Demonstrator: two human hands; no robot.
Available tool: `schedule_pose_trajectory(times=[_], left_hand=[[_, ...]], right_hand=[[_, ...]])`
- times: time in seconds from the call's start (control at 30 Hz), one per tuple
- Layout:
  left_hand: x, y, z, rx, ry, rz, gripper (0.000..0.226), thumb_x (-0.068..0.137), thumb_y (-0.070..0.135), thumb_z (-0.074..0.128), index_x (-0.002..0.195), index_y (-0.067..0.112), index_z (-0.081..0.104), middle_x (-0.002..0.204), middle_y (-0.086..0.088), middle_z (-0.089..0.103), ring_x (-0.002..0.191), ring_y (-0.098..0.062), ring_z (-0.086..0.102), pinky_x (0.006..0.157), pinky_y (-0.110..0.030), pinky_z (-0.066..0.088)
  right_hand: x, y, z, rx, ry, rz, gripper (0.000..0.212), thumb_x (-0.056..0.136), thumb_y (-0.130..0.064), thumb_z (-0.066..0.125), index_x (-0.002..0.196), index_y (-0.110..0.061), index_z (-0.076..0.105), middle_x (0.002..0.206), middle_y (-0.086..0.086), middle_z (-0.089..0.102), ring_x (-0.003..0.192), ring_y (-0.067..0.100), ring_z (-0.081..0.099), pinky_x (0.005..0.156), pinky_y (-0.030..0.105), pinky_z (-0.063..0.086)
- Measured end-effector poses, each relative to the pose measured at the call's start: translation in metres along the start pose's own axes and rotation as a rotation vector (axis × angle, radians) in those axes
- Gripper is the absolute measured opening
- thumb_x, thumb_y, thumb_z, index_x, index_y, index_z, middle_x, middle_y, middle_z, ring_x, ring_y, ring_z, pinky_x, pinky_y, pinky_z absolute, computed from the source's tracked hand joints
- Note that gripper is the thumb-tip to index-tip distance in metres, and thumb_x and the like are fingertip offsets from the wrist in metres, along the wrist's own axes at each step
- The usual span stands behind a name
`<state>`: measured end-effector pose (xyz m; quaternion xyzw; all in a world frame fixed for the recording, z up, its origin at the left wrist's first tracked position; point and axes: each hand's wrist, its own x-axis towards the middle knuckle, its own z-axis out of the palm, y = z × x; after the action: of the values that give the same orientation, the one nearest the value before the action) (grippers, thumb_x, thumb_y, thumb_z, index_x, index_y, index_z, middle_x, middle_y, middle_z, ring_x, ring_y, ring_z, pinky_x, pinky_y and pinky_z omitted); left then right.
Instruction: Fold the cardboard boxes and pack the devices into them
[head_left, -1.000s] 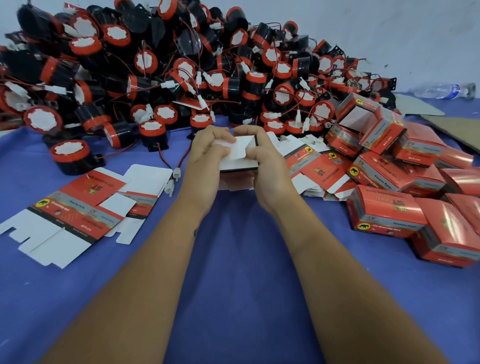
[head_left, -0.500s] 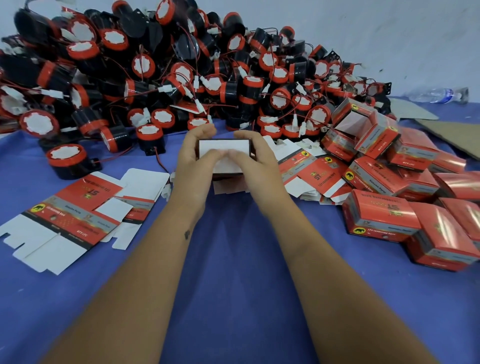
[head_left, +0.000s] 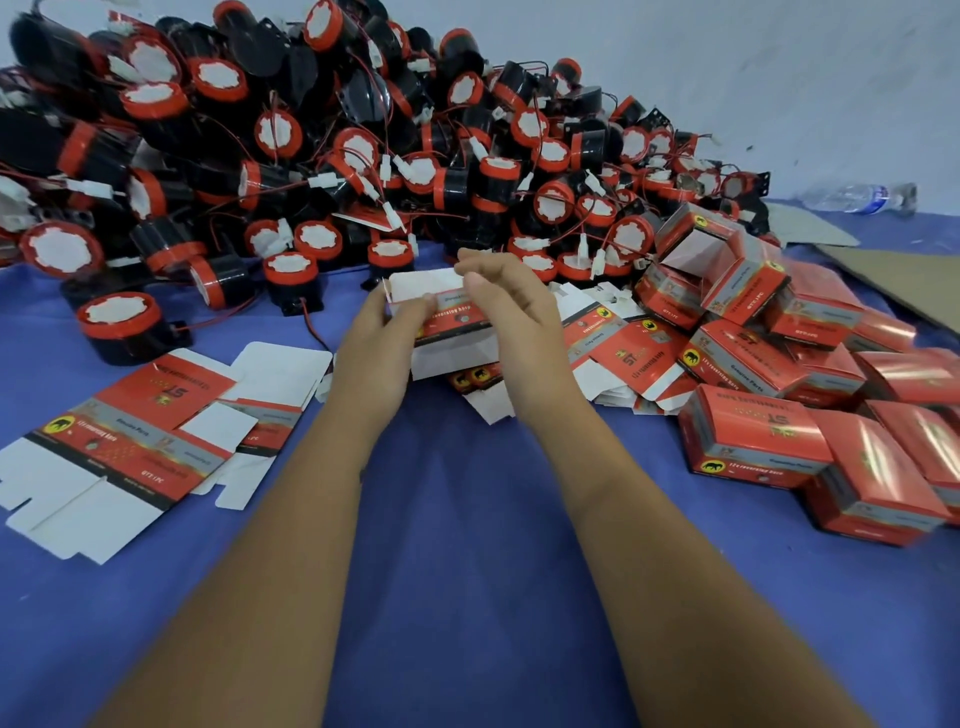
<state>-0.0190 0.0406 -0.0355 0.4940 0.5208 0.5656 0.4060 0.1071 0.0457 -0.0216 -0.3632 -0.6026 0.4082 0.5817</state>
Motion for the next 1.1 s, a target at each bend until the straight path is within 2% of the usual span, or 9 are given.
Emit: schedule_pose_trajectory(times=[0.13,0.3,0.57,0.63,0.7,0.8,0.93,1.03,1.1], left_hand=[[0.004,-0.002,0.001,-0.089,0.055,0.017,0.058,0.081,0.049,0.068,0.134,0.031,0.052,0.117,0.012,0.069,0.108,-0.012,0.066,0.100,-0.044,0.051],[0.011,-0.005,0.007,-0.129,0.117,0.005,0.075,0.067,0.055,0.076,0.133,0.031,0.050,0.121,0.011,0.068,0.108,-0.013,0.067,0.097,-0.049,0.054],[0.022,-0.018,0.007,-0.197,0.082,-0.057,0.053,0.080,0.049,0.072,0.127,0.031,0.057,0.116,0.009,0.071,0.109,-0.017,0.068,0.100,-0.048,0.051],[0.022,-0.019,0.007,-0.241,0.087,-0.057,0.042,0.090,0.038,0.071,0.128,0.026,0.057,0.113,0.008,0.072,0.106,-0.014,0.069,0.099,-0.046,0.053],[0.022,-0.018,0.007,-0.295,0.102,-0.039,0.043,0.091,0.029,0.071,0.130,0.021,0.056,0.115,0.005,0.072,0.105,-0.014,0.070,0.094,-0.040,0.056],[0.023,-0.015,0.004,-0.402,0.118,-0.001,0.041,0.091,0.024,0.071,0.129,0.015,0.060,0.114,0.000,0.073,0.103,-0.015,0.071,0.077,-0.027,0.059],[0.019,-0.010,0.000,-0.531,0.145,-0.048,0.014,0.098,0.032,0.060,0.107,0.025,0.068,0.085,0.009,0.076,0.078,-0.005,0.071,0.066,-0.022,0.055],[0.015,-0.009,-0.004,-0.658,0.148,-0.095,0.026,0.101,0.039,0.051,0.118,0.024,0.064,0.095,0.006,0.075,0.087,-0.007,0.071,0.072,-0.025,0.057],[0.012,-0.007,-0.007,-0.713,0.148,-0.108,0.039,0.102,0.042,0.047,0.134,0.022,0.057,0.108,0.003,0.074,0.096,-0.009,0.071,0.081,-0.027,0.057]], right_hand=[[0.034,0.004,-0.026,-0.219,0.244,-0.002,0.013,0.094,-0.021,0.057,0.100,-0.023,0.067,0.103,-0.016,0.059,0.102,0.002,0.055,0.089,0.025,0.044],[0.080,0.025,-0.073,-0.557,0.547,0.279,0.026,0.092,-0.022,0.054,0.114,-0.032,0.064,0.136,0.001,0.045,0.132,0.023,0.029,0.101,0.037,0.035],[0.102,0.035,-0.085,-0.759,0.313,0.523,0.045,0.096,-0.037,0.046,0.138,-0.024,0.054,0.155,0.006,0.034,0.138,0.035,0.032,0.113,0.050,0.029],[0.095,0.024,-0.078,-0.688,0.371,0.407,0.040,0.097,-0.034,0.048,0.134,-0.024,0.060,0.147,0.003,0.048,0.135,0.031,0.041,0.107,0.044,0.040],[0.081,0.010,-0.067,-0.549,0.446,0.266,0.030,0.098,-0.024,0.049,0.118,-0.022,0.071,0.126,-0.002,0.066,0.112,0.023,0.060,0.078,0.028,0.054],[0.055,-0.005,-0.039,-0.410,0.413,0.249,0.022,0.089,-0.014,0.056,0.085,-0.010,0.077,0.095,0.009,0.073,0.090,0.033,0.060,0.074,0.048,0.052],[0.023,-0.010,-0.009,-0.268,0.178,0.403,0.042,0.072,0.001,0.062,0.033,-0.015,0.056,0.043,-0.014,0.047,0.047,0.007,0.049,0.052,0.022,0.034],[0.006,-0.010,0.004,-0.191,-0.069,0.267,0.027,0.065,0.006,0.050,0.039,0.000,0.048,0.047,0.004,0.043,0.048,0.018,0.041,0.048,0.023,0.033],[0.010,-0.014,0.010,-0.335,-0.254,0.350,0.040,0.075,0.010,0.046,0.037,-0.002,0.045,0.041,0.007,0.041,0.041,0.017,0.039,0.040,0.020,0.034]])
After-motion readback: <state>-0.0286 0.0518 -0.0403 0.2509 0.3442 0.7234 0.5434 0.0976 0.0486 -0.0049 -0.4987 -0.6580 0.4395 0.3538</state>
